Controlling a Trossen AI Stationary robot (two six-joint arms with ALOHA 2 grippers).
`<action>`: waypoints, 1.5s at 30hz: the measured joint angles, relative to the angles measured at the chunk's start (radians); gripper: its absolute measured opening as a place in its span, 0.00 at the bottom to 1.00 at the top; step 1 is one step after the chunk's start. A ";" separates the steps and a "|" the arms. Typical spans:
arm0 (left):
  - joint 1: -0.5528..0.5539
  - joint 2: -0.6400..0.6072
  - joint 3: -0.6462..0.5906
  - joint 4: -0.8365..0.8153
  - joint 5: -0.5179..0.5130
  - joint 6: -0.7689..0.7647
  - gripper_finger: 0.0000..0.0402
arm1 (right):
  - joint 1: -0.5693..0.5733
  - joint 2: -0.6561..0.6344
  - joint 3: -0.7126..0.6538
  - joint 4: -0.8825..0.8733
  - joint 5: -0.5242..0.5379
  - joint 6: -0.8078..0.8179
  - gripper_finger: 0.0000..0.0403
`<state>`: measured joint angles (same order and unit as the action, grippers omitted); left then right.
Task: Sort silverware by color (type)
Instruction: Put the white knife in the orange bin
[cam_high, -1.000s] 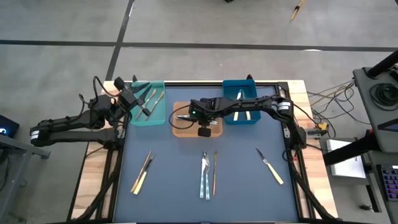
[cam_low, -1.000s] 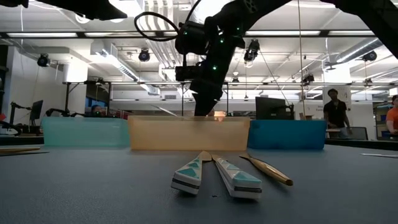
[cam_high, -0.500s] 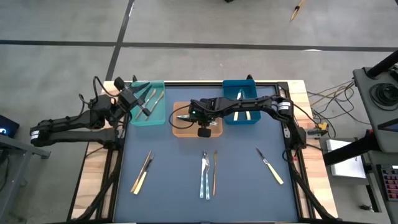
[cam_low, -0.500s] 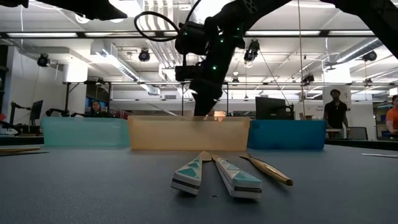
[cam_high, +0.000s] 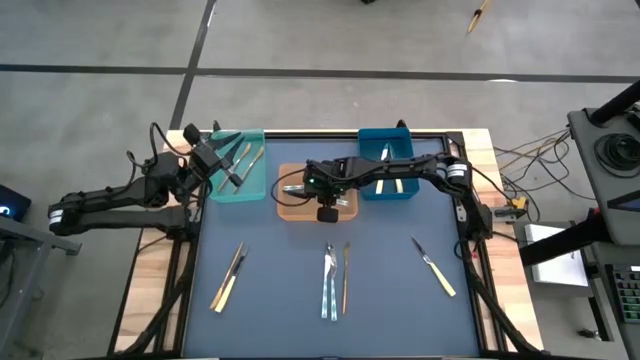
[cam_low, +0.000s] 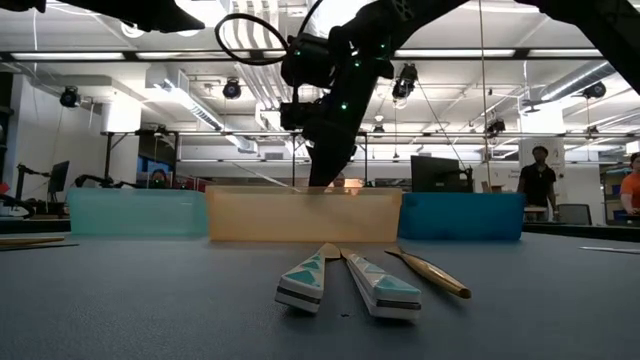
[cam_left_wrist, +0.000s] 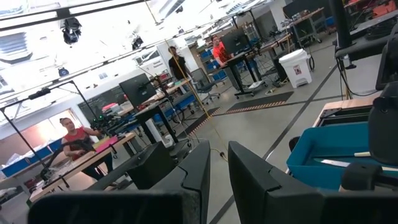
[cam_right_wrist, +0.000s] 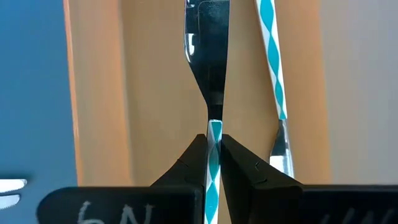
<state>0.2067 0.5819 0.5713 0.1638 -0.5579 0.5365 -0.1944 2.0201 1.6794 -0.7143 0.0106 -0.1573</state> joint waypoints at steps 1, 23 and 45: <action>0.000 0.000 0.000 0.000 0.000 0.000 0.10 | 0.000 0.000 0.000 0.000 -0.005 0.000 0.04; 0.000 0.000 0.000 0.000 0.000 0.001 0.10 | 0.000 0.000 -0.001 0.004 -0.011 -0.017 0.06; 0.000 0.000 0.000 -0.001 0.000 0.001 0.10 | 0.000 0.000 -0.001 0.016 -0.010 -0.018 0.09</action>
<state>0.2070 0.5819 0.5713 0.1631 -0.5575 0.5378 -0.1947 2.0201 1.6787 -0.6980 0.0002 -0.1749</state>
